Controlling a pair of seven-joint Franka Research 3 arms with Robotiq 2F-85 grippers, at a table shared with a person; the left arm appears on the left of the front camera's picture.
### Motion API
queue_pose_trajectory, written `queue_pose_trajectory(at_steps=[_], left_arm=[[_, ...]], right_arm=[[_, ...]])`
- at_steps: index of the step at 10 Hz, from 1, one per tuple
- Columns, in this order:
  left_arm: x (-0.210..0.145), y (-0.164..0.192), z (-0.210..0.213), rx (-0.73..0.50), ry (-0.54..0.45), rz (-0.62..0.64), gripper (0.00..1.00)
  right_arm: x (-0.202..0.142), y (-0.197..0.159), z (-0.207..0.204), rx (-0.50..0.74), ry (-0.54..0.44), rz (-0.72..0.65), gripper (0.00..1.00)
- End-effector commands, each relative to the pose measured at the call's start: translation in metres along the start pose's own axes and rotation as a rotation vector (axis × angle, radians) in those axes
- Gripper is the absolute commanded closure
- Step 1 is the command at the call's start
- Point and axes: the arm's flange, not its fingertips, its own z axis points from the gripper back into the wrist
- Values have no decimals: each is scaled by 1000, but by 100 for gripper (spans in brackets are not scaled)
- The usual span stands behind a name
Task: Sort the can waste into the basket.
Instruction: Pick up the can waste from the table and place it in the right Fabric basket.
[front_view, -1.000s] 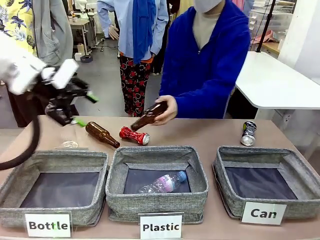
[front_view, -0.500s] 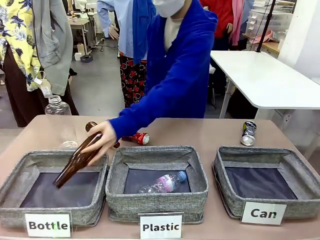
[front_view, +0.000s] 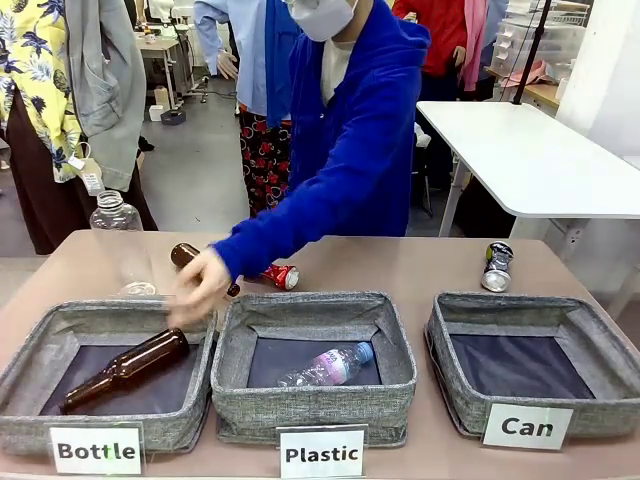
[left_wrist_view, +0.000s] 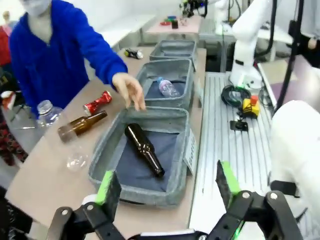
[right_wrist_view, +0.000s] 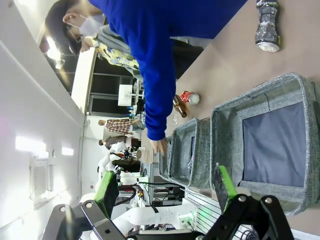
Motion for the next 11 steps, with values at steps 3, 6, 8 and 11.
queue_pose_trajectory(at_steps=[3, 6, 8, 11], left_arm=[[18, 26, -24, 1, 27, -21, 0], [90, 73, -92, -25, 174, -46, 0], [157, 112, -184, -18, 421, -89, 0], [222, 174, -329, -28, 775, -201, 0]], right_arm=[[2, 1, 0, 24, -13, 28, 0], [2, 1, 0, 24, -13, 28, 0], [2, 1, 0, 24, -13, 28, 0], [2, 1, 0, 24, -13, 28, 0]])
